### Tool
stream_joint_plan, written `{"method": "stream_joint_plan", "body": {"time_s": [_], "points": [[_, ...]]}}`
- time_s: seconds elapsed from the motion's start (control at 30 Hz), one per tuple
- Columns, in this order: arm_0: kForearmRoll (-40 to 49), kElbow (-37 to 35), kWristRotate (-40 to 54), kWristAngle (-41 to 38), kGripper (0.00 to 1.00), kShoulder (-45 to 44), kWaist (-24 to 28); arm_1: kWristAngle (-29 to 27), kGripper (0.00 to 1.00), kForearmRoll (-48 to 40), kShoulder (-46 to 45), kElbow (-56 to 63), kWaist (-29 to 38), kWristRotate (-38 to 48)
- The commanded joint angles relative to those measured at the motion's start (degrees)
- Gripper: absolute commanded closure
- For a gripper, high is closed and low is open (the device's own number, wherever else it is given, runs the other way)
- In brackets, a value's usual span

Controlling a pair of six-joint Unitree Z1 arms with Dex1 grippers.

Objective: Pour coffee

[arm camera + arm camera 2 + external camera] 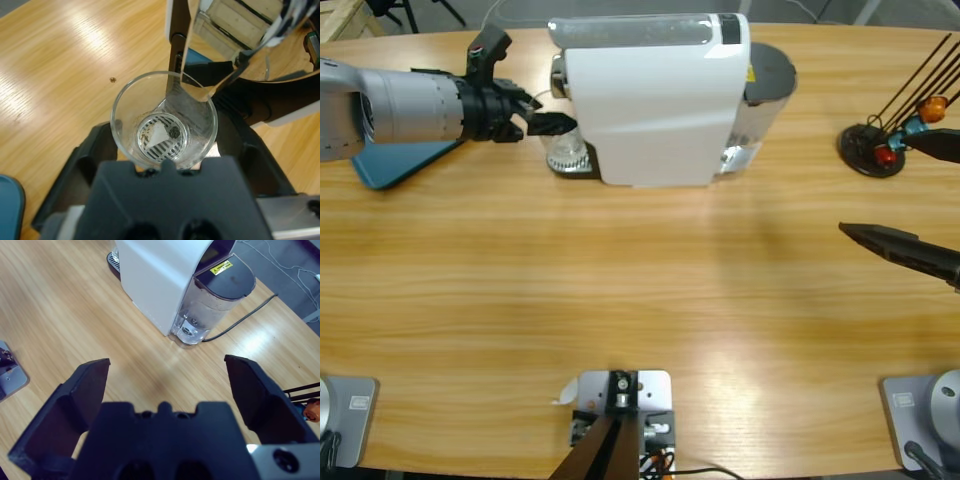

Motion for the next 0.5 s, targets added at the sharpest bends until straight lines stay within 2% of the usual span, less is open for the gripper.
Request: {"method": "stream_joint_plan", "body": {"time_s": [0.03, 0.3, 0.5], "points": [[0.97, 2.03, -0.68, -0.94, 0.004, 3.09, -1.75, -0.68, 0.000, 0.62, -0.96, 1.89, -0.59, -0.77], [2.58, 2.61, -0.50, -0.64, 0.004, -0.48, -1.75, -0.66, 0.000, 0.57, -0.57, 1.89, -0.59, -0.77], [10.93, 3.81, -0.59, 0.63, 0.004, -9.75, -1.75, -0.65, 0.000, 0.40, -0.08, 1.98, -0.59, -0.77]]}}
